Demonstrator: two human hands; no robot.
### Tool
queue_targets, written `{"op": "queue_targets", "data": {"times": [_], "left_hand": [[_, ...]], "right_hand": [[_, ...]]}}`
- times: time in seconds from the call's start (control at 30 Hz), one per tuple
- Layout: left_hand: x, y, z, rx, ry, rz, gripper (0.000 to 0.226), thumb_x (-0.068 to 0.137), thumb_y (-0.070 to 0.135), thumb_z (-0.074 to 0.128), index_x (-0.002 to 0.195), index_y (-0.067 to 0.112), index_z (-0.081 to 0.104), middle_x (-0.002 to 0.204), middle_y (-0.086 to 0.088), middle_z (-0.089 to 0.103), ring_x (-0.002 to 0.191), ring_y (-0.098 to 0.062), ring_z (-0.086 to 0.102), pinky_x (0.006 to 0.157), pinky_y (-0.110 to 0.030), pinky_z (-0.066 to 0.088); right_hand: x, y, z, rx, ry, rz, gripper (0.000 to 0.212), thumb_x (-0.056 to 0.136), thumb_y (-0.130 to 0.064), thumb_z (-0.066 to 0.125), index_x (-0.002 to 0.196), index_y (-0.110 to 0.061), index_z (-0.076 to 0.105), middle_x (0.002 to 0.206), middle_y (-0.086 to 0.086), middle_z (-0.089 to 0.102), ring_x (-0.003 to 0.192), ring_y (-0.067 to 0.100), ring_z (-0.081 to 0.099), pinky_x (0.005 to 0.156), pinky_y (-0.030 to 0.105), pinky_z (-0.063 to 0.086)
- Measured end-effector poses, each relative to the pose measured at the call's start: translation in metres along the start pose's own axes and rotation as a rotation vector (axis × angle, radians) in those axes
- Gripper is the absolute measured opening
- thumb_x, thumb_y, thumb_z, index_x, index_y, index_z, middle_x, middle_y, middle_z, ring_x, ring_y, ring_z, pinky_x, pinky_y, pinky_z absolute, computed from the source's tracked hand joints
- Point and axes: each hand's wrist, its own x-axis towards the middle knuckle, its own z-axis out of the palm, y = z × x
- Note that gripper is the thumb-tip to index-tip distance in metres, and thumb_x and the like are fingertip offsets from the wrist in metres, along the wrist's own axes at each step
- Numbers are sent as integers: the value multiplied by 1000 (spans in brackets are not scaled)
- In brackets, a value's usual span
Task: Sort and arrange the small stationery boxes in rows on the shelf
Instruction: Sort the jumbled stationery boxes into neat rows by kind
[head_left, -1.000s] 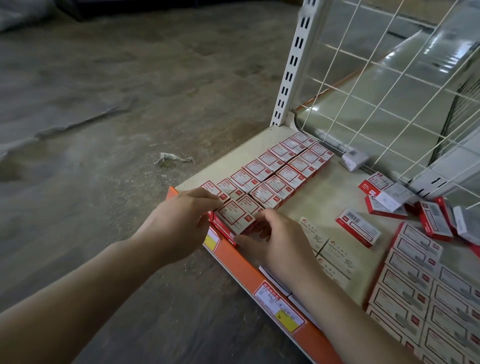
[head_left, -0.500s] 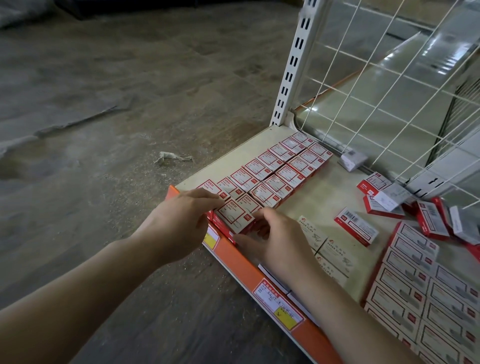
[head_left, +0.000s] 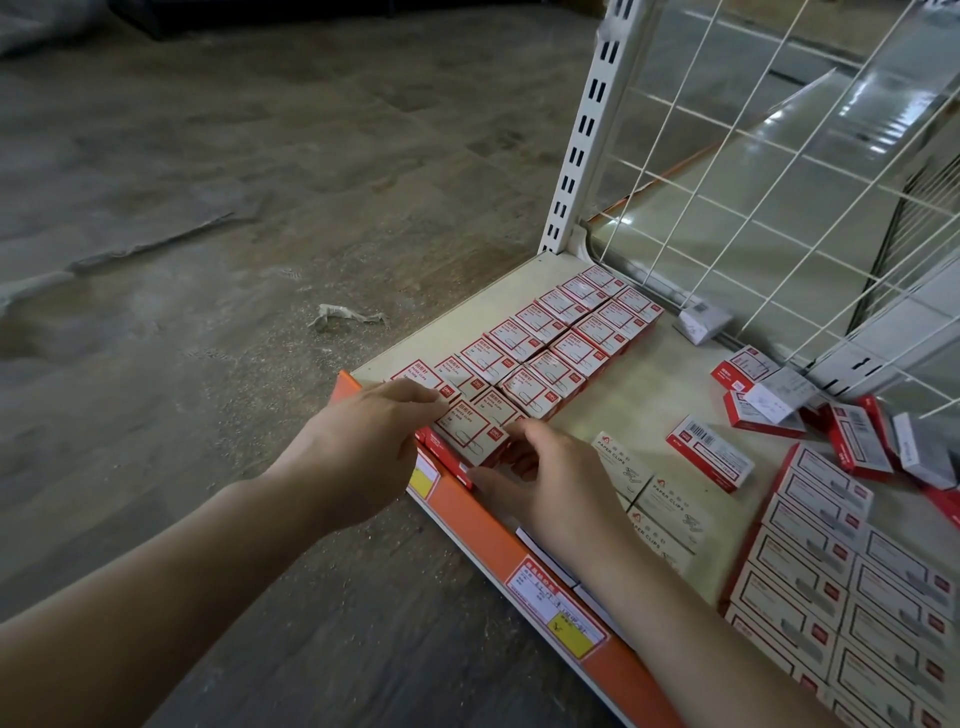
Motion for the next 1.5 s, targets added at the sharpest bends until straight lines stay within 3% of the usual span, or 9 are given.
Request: {"op": "queue_targets", "data": {"times": [0.2,0.77,0.93,1.03,1.17,1.3,1.5], "left_hand": [[0,0,0,4,1,8,48,94,11,37,139,30,40,146,16,35,132,-5,33,101,-20,37],[2,0,1,46,-5,25,46,95,13,35,137,30,43,143,14,37,130,-10,35,96,-29,44],[3,2,0,75,-16,18,46,95,13,35,137,30,43,143,14,36,130,-10,34,95,-29,44],[4,3,0,25,36,25,43,93,12,38,133,25,50,139,10,44,128,-11,40,97,-31,43],[3,9,3,-24,137,47,39,88,6,48,123,17,60,126,1,59,116,-20,53,87,-32,47],[6,25,4,-64,186,50,35,87,4,49,117,14,64,120,-2,62,109,-23,57,83,-31,45],[16,56,14,-147,192,35,32,91,11,48,118,17,63,119,-1,60,108,-21,55,86,-34,49]], "right_hand": [[1,2,3,-5,13,11,55,79,-55,62,119,-18,53,111,-6,63,102,10,60,86,31,54],[1,5,8,-3,27,30,52,80,-54,62,118,-19,52,111,-5,63,104,12,60,87,35,53],[1,2,6,-5,24,37,47,82,-50,63,116,-20,54,108,-7,63,100,9,60,86,30,53],[-1,-1,2,15,16,33,47,80,-49,65,117,-22,55,107,-10,63,99,6,59,86,26,51],[-5,2,-7,3,41,12,43,81,-46,66,117,-26,53,97,-19,57,91,-2,54,79,17,47],[-12,12,-25,-57,130,27,38,84,-40,63,117,-21,56,98,-9,59,90,6,55,77,21,50],[-30,39,-54,-108,222,88,28,87,-25,63,114,-16,61,92,-10,58,83,3,53,68,6,40]]}}
